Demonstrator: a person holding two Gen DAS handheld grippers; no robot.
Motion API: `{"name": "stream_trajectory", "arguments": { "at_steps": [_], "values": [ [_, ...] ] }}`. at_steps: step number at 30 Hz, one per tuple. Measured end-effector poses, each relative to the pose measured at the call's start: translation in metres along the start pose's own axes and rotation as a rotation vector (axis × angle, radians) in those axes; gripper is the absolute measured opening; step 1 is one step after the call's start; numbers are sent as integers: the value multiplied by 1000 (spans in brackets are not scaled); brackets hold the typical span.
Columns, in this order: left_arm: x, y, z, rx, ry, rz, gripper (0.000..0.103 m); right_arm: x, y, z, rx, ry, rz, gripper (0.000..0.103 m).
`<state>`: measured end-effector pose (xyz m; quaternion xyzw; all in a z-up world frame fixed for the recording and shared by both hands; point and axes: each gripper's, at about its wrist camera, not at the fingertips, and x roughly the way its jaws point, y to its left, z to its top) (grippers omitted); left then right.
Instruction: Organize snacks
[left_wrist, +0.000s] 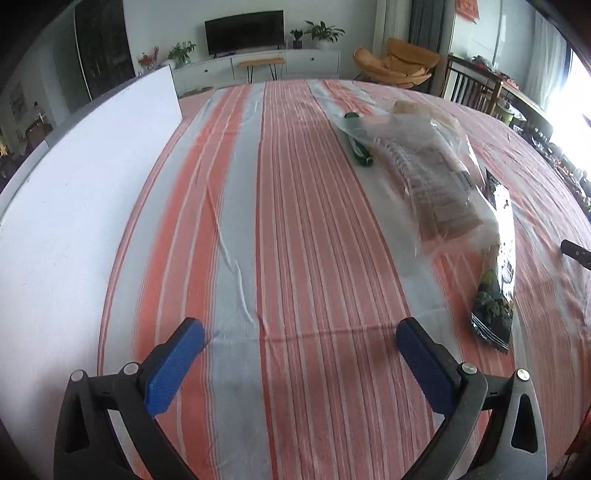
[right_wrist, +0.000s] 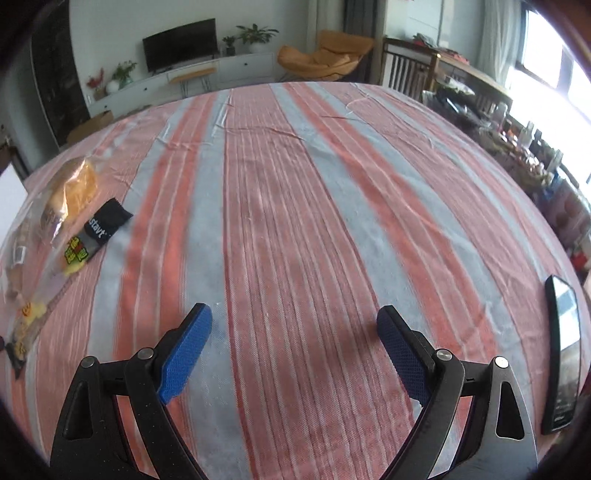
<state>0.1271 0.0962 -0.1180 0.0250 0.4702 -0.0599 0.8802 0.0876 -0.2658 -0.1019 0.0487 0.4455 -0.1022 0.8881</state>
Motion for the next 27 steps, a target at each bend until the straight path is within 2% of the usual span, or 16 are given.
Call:
{"name": "stream_trajectory", "arguments": {
  "at_steps": [4,27],
  "values": [
    [-2,1,-4,-2,-22,1,103,3,-2,3,10,-2,-7,93],
    [-1,1,-4,-2,-23,2,103,5,-4,1,39,-6,-28,93]
  ]
}}
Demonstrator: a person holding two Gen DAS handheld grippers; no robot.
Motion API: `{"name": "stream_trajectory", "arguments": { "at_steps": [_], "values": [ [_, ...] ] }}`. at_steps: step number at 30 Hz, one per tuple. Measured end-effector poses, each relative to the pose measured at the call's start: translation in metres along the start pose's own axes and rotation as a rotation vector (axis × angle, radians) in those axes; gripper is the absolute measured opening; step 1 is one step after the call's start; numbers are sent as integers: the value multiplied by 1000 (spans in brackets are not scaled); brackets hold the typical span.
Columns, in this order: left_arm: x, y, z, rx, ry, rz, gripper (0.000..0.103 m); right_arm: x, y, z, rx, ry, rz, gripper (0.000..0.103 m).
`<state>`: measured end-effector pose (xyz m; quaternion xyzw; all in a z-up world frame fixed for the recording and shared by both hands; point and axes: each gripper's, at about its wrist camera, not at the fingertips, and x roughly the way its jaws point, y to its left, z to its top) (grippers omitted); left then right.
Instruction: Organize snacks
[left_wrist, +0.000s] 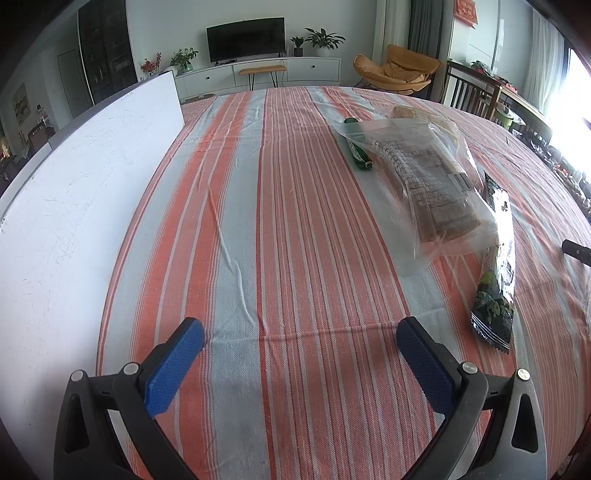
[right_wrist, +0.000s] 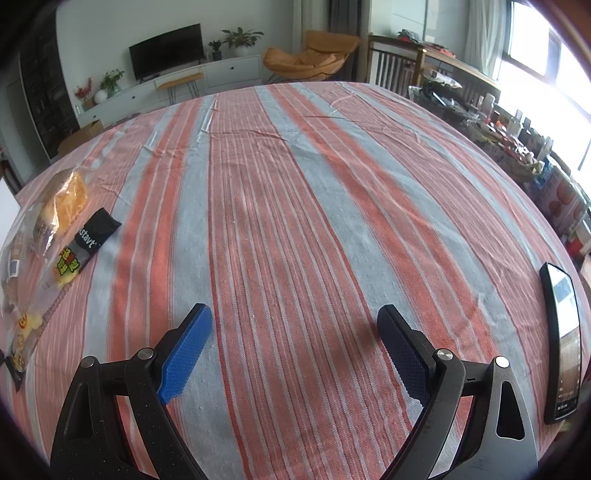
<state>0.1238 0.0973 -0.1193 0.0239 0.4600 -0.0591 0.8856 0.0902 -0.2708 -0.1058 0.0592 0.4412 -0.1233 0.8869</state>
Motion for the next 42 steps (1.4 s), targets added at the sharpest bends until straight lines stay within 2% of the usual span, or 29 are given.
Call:
{"name": "stream_trajectory", "arguments": {
  "at_steps": [22,26,30,32,35,38,39,42],
  "values": [
    [0,-1,0,-2,0,-1,103,1,0,0,1,-1,1,93],
    [0,1,5,-15,60,-20,103,2,1,0,-2,1,-2,93],
    [-14,-1,20,-131,56,-251,102,2,0,0,-2,0,-2,93],
    [-16,-17,38,-109,54,-286,102,2,0,0,-3,1,-4,93],
    [-12,-56,72,9,57,-248,103,2,0,0,-2,1,-4,93],
    [11,-91,100,103,69,-148,103,2,0,0,-2,1,-4,93],
    [23,-99,106,117,82,-102,103,2,0,0,-2,1,-4,93],
    [53,-103,118,105,130,-23,103,2,0,0,-3,1,-4,93]
  ]
}}
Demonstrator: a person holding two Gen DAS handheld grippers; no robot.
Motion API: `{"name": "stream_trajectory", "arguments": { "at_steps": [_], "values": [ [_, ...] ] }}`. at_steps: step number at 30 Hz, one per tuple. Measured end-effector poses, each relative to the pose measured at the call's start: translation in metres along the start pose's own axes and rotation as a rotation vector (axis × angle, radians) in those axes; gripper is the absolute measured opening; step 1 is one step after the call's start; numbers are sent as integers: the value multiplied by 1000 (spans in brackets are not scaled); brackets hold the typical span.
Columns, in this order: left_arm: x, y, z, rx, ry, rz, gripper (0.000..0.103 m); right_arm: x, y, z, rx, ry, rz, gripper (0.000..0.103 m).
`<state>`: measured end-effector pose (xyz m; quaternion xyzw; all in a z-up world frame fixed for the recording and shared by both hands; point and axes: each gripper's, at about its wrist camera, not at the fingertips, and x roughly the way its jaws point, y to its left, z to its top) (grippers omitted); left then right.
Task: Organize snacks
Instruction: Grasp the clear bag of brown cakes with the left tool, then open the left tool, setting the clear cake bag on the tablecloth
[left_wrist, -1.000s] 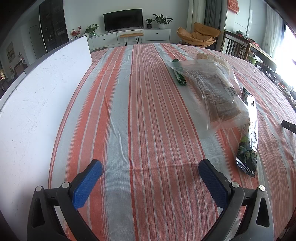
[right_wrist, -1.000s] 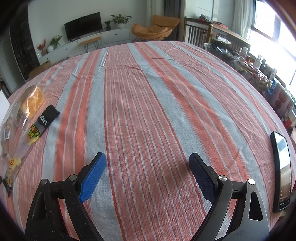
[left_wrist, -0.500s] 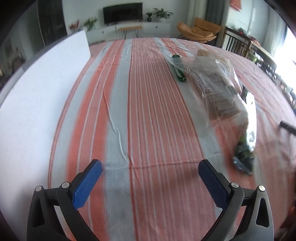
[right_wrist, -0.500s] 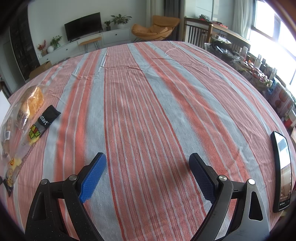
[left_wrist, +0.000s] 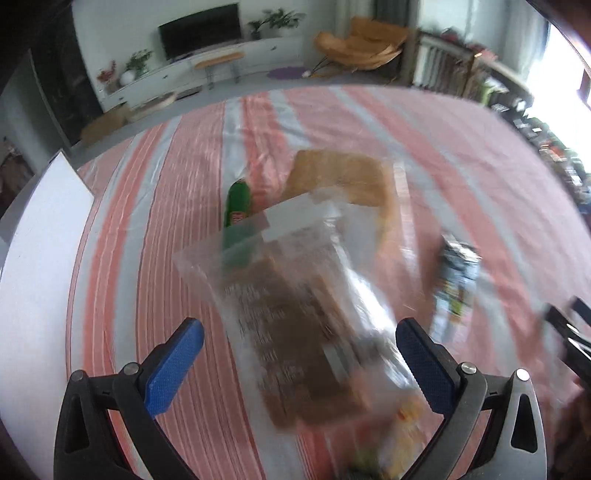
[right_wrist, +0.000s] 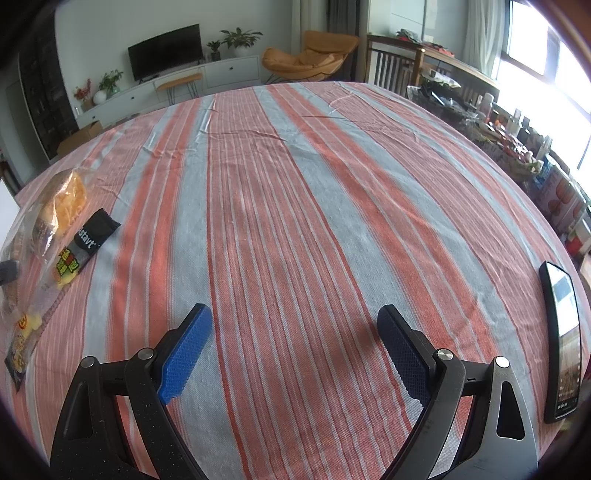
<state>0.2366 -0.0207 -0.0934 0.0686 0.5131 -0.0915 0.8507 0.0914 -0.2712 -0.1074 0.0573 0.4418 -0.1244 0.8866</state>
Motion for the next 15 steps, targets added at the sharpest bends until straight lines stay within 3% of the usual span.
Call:
{"name": "stream_trajectory", "arguments": {
  "at_steps": [2,3,4,7,10,15],
  "values": [
    [8,8,2,-60,24,-54,98,0,0,0,0,0,0,93],
    [6,17,0,-110,16,-123,70,0,0,0,1,0,1,93],
    [5,23,-3,-145,16,-150,58,0,0,0,2,-1,2,93],
    [-4,37,-19,-152,12,-204,54,-1,-1,-1,5,-2,4,93],
    [-19,50,-42,-137,4,-196,53,-1,-1,-2,10,-4,8,93],
    [-55,87,-82,-196,-10,-188,53,-2,-1,-2,12,-5,9,93]
  ]
}}
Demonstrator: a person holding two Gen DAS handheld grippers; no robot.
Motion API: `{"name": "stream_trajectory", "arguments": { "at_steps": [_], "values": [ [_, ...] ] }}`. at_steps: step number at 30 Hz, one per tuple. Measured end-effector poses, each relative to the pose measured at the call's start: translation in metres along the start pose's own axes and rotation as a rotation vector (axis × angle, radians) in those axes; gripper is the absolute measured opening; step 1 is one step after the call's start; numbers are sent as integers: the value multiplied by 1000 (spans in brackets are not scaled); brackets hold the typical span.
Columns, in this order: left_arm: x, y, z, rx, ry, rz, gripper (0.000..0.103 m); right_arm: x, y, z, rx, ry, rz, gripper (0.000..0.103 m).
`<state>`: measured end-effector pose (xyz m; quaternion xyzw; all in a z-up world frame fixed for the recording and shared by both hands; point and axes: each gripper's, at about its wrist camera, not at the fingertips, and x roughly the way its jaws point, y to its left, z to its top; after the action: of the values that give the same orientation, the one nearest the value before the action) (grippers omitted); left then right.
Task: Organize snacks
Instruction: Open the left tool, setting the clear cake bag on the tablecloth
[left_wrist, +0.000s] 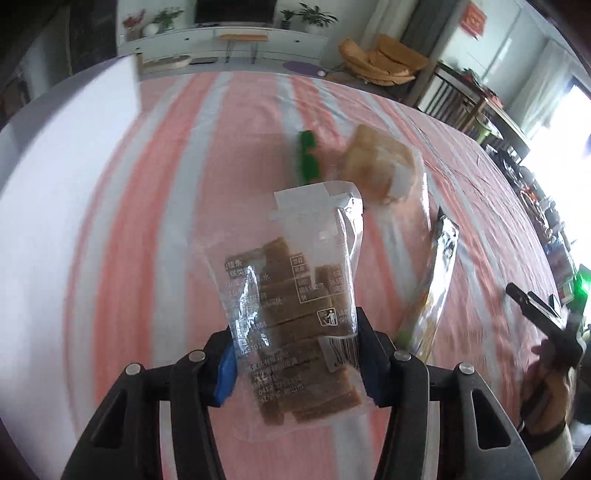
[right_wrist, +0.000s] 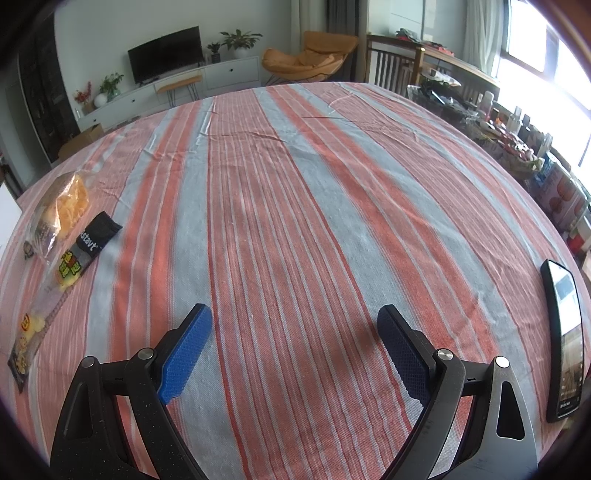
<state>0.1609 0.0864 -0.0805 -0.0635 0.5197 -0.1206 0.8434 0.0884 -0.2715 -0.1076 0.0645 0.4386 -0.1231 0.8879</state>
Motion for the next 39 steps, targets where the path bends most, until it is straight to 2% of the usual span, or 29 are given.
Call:
{"name": "stream_trajectory", "arguments": {
  "at_steps": [2,5,7,8,9,10,11,13,15,22,39],
  "values": [
    [-11,7,-13,12,-7,31,54,0,0,0,-1,1,-2,93],
    [-5,13,-23,44,7,91,58,-1,0,0,-2,2,-7,93],
    [9,16,-28,40,24,114,66,-1,0,0,0,2,-9,93],
    [10,16,-29,46,-12,109,70,-1,0,0,2,2,-8,93],
    [12,15,-30,51,-31,117,83,-1,0,0,3,1,-8,93],
    [16,16,-31,51,-34,132,89,-1,0,0,5,1,-7,93],
    [18,15,-32,63,-55,147,91,-1,0,0,5,1,-7,93],
    [28,10,-33,105,-69,192,103,-1,1,0,4,2,-10,93],
    [30,6,-35,108,-99,190,103,-1,0,0,5,2,-9,93],
    [33,8,-35,113,-119,191,103,-1,0,0,5,1,-8,93],
    [24,7,-44,111,-129,197,103,0,0,0,4,2,-9,93]
  ]
}}
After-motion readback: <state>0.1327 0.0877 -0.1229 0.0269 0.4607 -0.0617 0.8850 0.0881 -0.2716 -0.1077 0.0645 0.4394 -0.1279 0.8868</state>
